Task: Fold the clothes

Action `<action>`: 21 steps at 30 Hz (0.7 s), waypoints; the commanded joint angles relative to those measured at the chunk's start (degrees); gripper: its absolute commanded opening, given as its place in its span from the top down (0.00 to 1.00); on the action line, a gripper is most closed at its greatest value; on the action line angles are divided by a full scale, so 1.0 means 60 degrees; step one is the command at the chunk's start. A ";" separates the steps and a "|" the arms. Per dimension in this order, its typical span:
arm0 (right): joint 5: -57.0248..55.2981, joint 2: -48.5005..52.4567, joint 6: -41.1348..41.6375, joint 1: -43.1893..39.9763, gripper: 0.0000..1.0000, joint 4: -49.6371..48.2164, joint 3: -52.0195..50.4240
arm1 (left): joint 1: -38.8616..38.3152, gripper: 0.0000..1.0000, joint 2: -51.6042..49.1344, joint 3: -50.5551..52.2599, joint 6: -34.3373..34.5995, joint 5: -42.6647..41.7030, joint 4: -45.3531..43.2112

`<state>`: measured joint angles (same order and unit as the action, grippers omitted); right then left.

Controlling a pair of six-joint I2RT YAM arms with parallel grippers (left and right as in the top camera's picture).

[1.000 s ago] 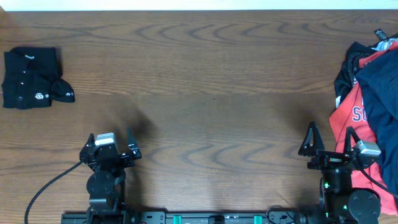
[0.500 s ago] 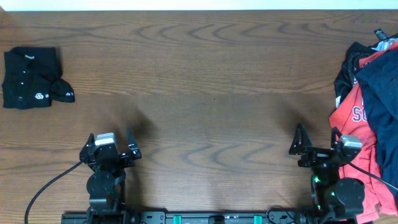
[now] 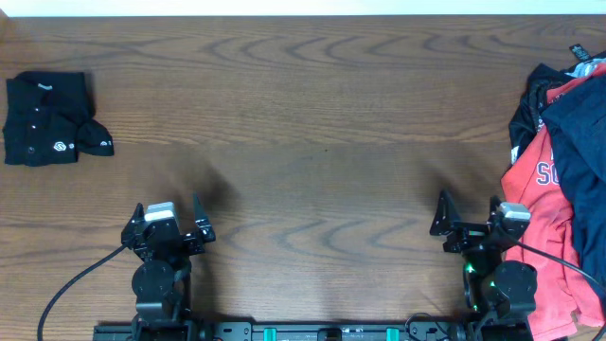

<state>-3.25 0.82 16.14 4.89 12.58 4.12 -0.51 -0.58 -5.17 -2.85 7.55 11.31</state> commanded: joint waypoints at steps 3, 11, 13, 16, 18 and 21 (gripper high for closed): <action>0.0765 -0.0087 -0.1676 0.0149 0.01 -0.0018 -0.0058 | -0.0029 0.02 0.0058 0.0262 -0.0058 0.0135 0.0058; 0.1013 -0.0087 -0.2528 0.0251 0.01 -0.0022 -0.0058 | -0.0029 0.02 0.0058 0.0262 -0.0058 0.0138 0.0058; 0.1016 -0.0087 -0.2528 0.0251 0.01 -0.0022 -0.0058 | -0.0029 0.02 0.0058 0.0262 -0.0058 0.0138 0.0062; 0.1016 -0.0087 -0.3053 0.0251 0.01 -0.0022 -0.0062 | -0.0029 0.02 0.0058 0.0262 -0.0058 0.0135 0.0058; 0.1016 -0.0087 -0.3391 0.0251 0.01 -0.0022 -0.0062 | -0.0029 0.02 0.0058 0.0262 -0.0058 0.0135 0.0058; 0.1056 -0.0087 -0.3413 0.0251 0.01 -0.0018 -0.0062 | -0.0029 0.02 0.0058 0.0262 -0.0058 0.0135 0.0058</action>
<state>2.22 0.82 -1.58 5.48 12.58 4.10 -0.51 -0.60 -5.17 -2.87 7.53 11.33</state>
